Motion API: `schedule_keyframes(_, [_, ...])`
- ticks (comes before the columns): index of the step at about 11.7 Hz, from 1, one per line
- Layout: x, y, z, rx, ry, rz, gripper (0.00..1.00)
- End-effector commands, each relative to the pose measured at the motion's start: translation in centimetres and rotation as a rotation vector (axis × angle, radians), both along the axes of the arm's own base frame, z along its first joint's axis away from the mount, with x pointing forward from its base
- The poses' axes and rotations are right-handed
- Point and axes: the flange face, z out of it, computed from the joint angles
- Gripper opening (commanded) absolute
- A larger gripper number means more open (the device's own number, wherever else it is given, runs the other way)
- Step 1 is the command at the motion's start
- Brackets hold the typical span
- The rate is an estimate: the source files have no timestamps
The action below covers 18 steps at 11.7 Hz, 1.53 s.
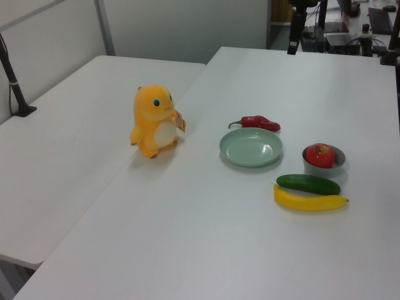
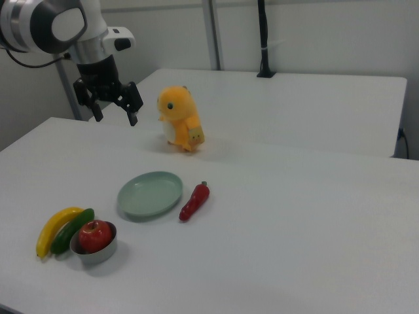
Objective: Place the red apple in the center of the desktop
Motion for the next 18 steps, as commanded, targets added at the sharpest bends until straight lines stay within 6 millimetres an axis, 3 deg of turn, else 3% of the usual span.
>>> schedule_keyframes(1, [-0.9,0.0,0.0,-0.016,0.013,0.027,1.0])
schedule_keyframes(12, [-1.1,-0.2,-0.1,-0.016,0.028,0.024,1.0])
schedule_keyframes(18, [-1.9,-1.4,1.0,-0.013,0.025,0.002,1.0])
